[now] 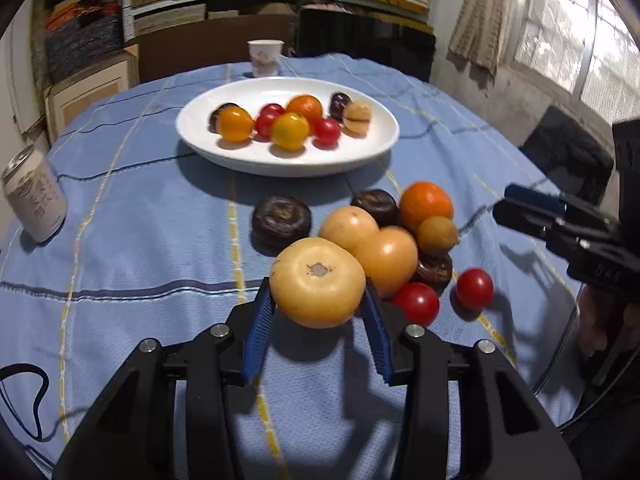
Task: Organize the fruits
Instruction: 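Grasp a large pale orange fruit with the left gripper, then grasp the mandarin orange with the right gripper while the left holds the pale fruit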
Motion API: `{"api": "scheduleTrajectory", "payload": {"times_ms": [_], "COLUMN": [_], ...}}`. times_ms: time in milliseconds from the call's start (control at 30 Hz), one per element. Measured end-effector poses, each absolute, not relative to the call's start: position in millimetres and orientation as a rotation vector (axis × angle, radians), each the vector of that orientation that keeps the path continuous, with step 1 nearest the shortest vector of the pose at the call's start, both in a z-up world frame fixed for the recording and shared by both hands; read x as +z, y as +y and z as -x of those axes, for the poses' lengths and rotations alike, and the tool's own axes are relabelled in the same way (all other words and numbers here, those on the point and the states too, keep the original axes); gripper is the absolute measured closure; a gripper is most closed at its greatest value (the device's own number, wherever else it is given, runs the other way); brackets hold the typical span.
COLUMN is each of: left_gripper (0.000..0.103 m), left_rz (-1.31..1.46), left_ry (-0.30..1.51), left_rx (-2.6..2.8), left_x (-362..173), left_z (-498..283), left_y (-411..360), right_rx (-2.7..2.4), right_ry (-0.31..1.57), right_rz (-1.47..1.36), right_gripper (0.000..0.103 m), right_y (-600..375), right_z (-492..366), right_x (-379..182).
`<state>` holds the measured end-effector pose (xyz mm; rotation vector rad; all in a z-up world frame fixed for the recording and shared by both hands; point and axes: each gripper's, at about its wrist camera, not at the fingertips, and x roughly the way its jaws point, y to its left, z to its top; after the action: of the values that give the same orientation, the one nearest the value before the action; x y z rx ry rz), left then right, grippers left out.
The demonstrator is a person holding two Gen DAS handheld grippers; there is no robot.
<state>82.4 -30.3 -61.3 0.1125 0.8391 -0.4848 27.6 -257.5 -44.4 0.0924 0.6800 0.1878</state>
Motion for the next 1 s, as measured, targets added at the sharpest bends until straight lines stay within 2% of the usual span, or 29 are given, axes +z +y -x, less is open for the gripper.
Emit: {"api": "scheduleTrajectory", "payload": {"times_ms": [400,767,1000], "left_gripper": [0.061,0.061,0.061], "left_rz": [0.052,0.069,0.066], "left_ry": [0.73,0.754,0.767], "left_rx": [-0.39,-0.413,-0.419], "left_x": [-45,-48,-51], "left_z": [-79,-81,-84], "left_y": [14,15,12], "right_rx": [0.196,0.161,0.204], "right_ry": [0.715,0.832,0.892], "right_rz": [-0.029,-0.012,-0.095], "right_gripper": [0.043,0.045,0.044], "right_y": [-243,-223,-228], "right_z": [-38,-87,-89], "right_x": [-37,-53,-52]}}
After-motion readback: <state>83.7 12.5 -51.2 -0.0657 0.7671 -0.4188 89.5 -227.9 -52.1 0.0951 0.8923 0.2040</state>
